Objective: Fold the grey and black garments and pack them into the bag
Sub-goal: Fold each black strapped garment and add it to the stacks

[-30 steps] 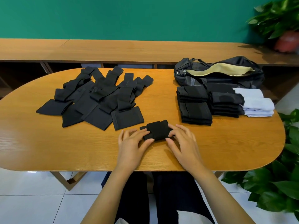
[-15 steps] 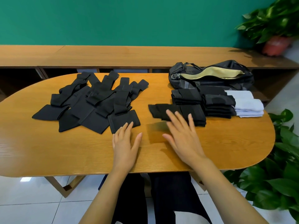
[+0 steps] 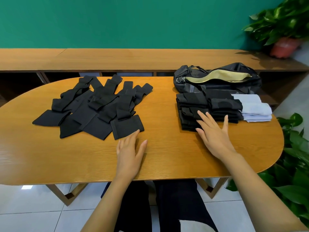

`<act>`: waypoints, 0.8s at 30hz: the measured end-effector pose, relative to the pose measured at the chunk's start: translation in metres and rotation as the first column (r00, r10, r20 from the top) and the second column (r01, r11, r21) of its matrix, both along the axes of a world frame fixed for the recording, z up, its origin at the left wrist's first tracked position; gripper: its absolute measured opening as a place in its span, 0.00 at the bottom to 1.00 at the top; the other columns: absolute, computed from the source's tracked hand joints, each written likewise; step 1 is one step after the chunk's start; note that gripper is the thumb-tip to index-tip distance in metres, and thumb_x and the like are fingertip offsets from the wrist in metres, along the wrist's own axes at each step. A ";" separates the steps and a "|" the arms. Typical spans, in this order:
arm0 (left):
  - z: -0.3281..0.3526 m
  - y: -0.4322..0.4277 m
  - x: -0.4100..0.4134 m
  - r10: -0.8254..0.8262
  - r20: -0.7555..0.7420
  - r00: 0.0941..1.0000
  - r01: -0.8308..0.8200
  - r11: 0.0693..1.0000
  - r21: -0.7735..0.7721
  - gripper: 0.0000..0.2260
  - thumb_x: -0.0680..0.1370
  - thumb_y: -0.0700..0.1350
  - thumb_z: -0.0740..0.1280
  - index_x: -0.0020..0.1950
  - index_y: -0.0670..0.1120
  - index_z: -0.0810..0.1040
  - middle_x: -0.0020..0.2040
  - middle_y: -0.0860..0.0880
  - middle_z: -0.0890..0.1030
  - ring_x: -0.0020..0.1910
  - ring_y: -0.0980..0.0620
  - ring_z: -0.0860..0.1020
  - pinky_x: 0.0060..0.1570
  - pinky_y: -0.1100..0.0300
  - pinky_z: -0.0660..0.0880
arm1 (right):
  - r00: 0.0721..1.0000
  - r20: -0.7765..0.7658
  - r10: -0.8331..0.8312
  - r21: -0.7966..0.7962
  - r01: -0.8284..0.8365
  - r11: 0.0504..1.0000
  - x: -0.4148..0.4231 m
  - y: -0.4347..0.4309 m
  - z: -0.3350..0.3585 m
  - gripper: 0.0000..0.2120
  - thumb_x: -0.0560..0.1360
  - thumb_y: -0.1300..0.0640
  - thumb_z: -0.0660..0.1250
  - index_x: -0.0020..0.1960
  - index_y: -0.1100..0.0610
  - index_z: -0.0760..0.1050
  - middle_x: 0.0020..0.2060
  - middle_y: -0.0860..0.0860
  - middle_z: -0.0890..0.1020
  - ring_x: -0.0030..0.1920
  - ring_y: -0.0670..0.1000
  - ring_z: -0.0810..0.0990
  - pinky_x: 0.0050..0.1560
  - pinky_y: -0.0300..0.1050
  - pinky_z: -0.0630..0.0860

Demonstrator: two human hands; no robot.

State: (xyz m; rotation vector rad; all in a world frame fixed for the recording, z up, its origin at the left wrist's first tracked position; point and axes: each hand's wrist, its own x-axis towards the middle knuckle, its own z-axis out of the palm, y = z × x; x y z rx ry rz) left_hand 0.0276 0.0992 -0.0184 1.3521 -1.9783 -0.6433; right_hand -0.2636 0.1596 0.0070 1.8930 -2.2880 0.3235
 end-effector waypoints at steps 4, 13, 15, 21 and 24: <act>0.000 0.000 0.000 0.000 -0.005 1.000 0.000 1.000 -0.001 0.28 0.78 0.63 0.54 0.74 0.52 0.66 0.70 0.55 0.71 0.70 0.55 0.64 0.74 0.46 0.56 | 0.998 0.036 0.055 -0.001 -0.055 0.999 -0.004 0.000 -0.002 0.25 0.82 0.43 0.46 0.74 0.51 0.65 0.78 0.40 0.51 0.78 0.43 0.45 0.72 0.63 0.29; -0.004 -0.001 0.002 0.002 -0.068 0.998 -0.004 1.000 -0.028 0.19 0.81 0.57 0.58 0.69 0.52 0.71 0.63 0.58 0.73 0.66 0.56 0.68 0.70 0.45 0.62 | 0.974 0.207 0.098 -0.063 -0.086 0.994 0.010 -0.001 0.007 0.15 0.80 0.43 0.52 0.59 0.48 0.71 0.76 0.46 0.61 0.78 0.48 0.49 0.74 0.61 0.35; -0.005 -0.002 0.003 0.008 -0.144 0.990 -0.013 0.999 -0.038 0.15 0.81 0.52 0.60 0.67 0.52 0.74 0.61 0.59 0.74 0.64 0.56 0.69 0.68 0.45 0.65 | 0.977 0.161 0.140 -0.069 -0.131 0.989 0.024 -0.005 0.007 0.17 0.80 0.43 0.52 0.62 0.49 0.71 0.76 0.46 0.62 0.78 0.48 0.49 0.75 0.61 0.35; -0.002 -0.007 0.006 0.030 -0.246 0.969 -0.051 0.996 -0.079 0.11 0.81 0.45 0.62 0.63 0.51 0.76 0.61 0.55 0.77 0.63 0.56 0.71 0.67 0.46 0.68 | 0.953 0.070 0.295 -0.003 -0.296 0.955 0.086 -0.027 0.005 0.21 0.81 0.42 0.50 0.67 0.48 0.71 0.76 0.45 0.62 0.78 0.47 0.49 0.76 0.59 0.35; -0.002 -0.018 0.019 0.076 -0.068 0.995 -0.087 0.981 -0.176 0.13 0.81 0.47 0.63 0.65 0.49 0.75 0.65 0.51 0.76 0.68 0.51 0.69 0.75 0.45 0.54 | 0.929 0.107 0.355 0.066 -0.363 0.930 0.120 -0.044 0.001 0.22 0.82 0.43 0.51 0.74 0.48 0.64 0.77 0.45 0.58 0.78 0.46 0.48 0.76 0.56 0.35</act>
